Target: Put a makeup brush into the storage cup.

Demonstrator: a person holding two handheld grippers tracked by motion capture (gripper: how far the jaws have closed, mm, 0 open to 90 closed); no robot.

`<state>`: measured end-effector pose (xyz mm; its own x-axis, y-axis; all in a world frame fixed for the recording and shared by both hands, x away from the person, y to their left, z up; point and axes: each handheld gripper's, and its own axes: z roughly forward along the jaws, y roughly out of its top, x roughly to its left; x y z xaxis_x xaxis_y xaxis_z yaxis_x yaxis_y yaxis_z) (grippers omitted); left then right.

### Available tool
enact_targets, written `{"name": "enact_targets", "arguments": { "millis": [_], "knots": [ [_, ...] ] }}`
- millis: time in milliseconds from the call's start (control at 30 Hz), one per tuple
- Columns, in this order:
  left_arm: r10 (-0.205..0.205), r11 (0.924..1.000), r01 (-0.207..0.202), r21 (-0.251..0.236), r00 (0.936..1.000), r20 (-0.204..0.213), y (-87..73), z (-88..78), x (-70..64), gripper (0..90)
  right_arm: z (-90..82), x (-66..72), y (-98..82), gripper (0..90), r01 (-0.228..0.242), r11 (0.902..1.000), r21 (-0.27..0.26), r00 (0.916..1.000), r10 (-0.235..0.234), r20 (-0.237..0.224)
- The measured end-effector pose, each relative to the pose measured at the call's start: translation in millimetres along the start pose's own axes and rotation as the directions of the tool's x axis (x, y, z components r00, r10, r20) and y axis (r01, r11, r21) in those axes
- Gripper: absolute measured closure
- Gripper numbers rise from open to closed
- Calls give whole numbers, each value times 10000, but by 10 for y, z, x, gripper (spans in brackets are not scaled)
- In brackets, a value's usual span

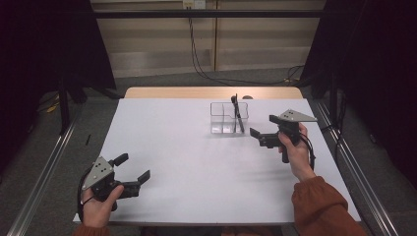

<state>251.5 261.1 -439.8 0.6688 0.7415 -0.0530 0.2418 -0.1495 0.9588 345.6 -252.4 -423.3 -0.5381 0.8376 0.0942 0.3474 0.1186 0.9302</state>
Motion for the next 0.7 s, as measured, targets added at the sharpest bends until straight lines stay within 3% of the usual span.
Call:
{"name": "enact_targets", "arguments": {
  "millis": [700],
  "knots": [
    [-16, 10000, 16, -36, 10000, -26, 2, -9, -4, 31, -345, 123, -186, 28, 49, 9997, -220, 9999, -52, -101]
  ]
}}
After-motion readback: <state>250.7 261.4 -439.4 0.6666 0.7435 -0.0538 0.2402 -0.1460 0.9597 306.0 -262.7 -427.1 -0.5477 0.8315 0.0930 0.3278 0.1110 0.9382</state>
